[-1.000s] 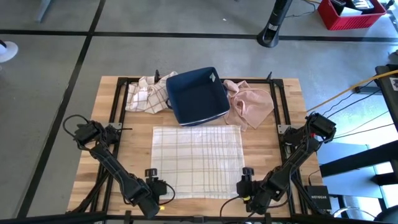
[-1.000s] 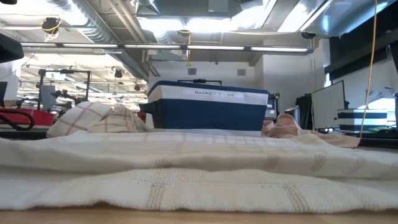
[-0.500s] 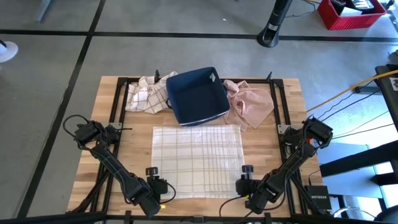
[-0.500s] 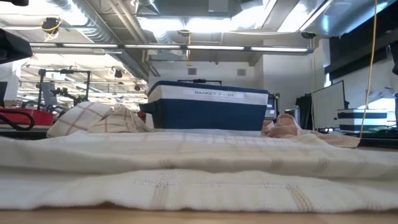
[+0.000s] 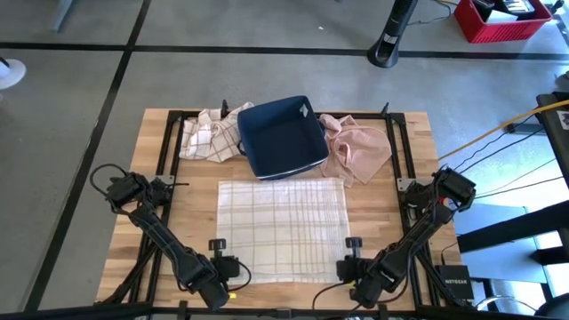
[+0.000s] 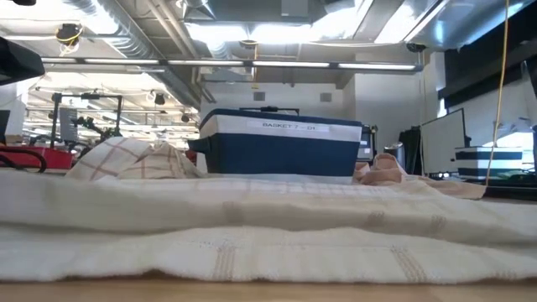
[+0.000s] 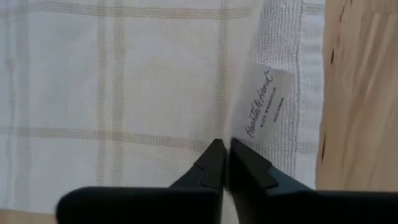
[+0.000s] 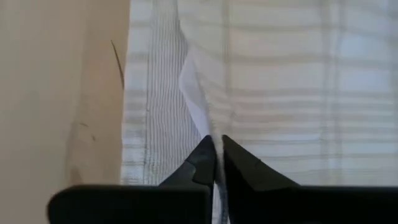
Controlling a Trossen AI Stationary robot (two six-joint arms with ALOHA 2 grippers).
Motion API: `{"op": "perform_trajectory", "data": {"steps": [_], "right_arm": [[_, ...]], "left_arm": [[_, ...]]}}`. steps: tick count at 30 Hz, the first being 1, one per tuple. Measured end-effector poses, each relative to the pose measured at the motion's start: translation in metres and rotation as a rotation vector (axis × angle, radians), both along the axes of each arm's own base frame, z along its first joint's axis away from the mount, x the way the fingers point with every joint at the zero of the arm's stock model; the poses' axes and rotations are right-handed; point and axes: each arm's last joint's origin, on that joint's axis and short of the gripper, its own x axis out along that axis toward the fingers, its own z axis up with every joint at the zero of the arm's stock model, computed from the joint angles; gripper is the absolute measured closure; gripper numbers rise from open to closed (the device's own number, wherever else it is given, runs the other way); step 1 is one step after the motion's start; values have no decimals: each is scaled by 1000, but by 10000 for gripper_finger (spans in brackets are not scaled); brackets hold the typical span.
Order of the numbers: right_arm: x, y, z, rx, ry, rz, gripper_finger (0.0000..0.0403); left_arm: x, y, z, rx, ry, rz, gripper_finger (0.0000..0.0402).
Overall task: Fold towel
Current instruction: Fold the white with gray pattern towel on the table
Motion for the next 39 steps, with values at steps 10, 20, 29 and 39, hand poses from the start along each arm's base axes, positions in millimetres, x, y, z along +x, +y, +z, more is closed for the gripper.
{"op": "perform_trajectory", "data": {"steps": [10, 20, 29, 39], "right_arm": [[9, 6, 65, -220, -17, -12, 397], [9, -63, 152, -469, -226, -255, 399], [-2, -144, 210, -459, -304, -397, 400], [-10, -165, 231, -430, -358, -385, 401]], "left_arm": [[-3, 7, 52, 77, -46, 23, 400], [-19, 76, 170, 421, -361, 149, 400], [-44, 141, 219, 490, -437, 231, 400], [-57, 152, 235, 462, -491, 195, 400]]}}
